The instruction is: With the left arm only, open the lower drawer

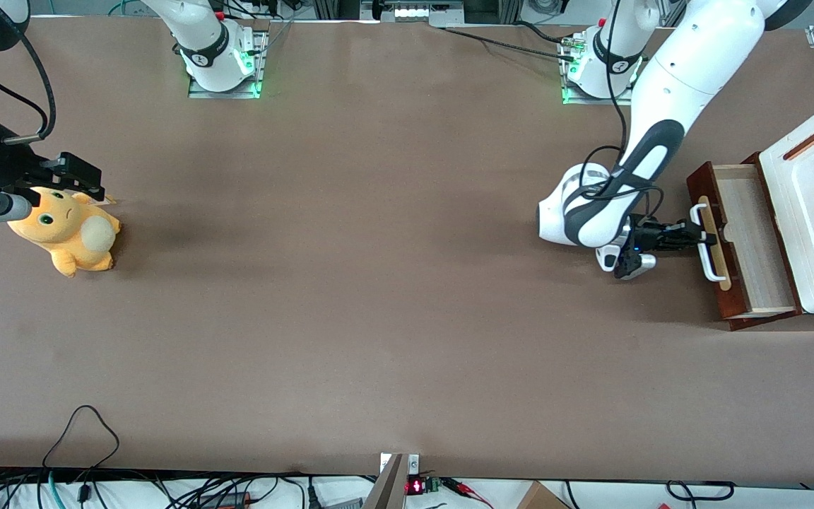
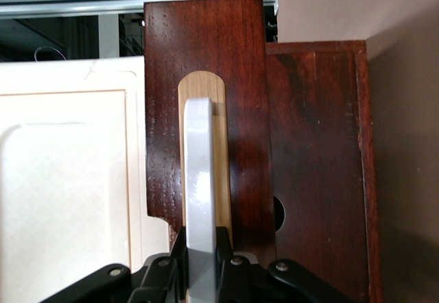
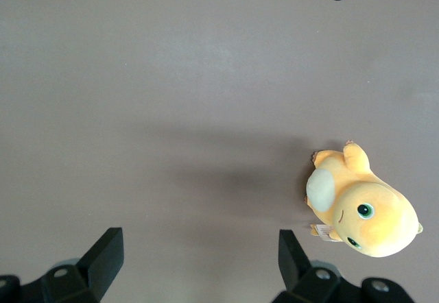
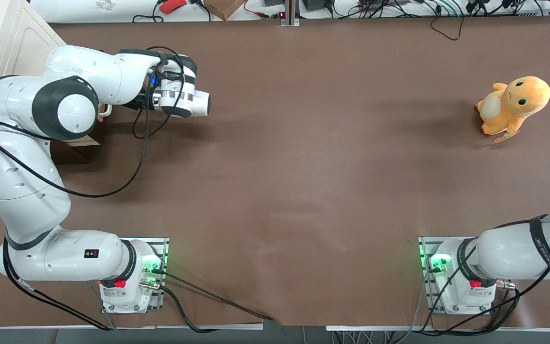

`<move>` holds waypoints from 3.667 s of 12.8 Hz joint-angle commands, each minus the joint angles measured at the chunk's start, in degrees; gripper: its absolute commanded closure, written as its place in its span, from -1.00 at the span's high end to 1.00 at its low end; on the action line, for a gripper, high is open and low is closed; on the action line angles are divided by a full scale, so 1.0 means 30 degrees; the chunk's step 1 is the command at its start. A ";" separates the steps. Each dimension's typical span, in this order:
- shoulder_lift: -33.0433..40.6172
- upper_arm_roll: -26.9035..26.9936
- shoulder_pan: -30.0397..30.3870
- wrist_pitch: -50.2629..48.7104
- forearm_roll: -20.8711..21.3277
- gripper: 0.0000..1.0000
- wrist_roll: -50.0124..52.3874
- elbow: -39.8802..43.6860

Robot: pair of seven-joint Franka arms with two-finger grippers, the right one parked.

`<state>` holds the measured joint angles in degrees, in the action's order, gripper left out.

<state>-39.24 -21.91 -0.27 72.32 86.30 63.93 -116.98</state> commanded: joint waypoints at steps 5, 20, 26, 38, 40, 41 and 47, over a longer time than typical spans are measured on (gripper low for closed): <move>-0.0104 -0.0285 -0.0380 -0.0466 0.0355 0.82 -0.0626 0.1055; 0.8710 0.0678 0.0323 0.6948 -1.6588 1.00 -1.1516 0.5558; 1.2490 0.5592 -0.0726 0.6742 -2.5679 1.00 -1.7928 0.6856; 1.4194 0.7918 -0.1259 0.8207 -2.8121 1.00 -2.1985 0.5448; 1.4136 0.7918 -0.1229 0.8207 -2.8911 1.00 -2.2042 0.5450; 1.4136 0.7947 -0.1229 0.8207 -2.8913 1.00 -2.2043 0.5479; 1.4107 0.7947 -0.1200 0.8207 -2.8883 1.00 -2.2101 0.5508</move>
<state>1.86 1.03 -3.29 96.09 1.02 -0.77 -99.25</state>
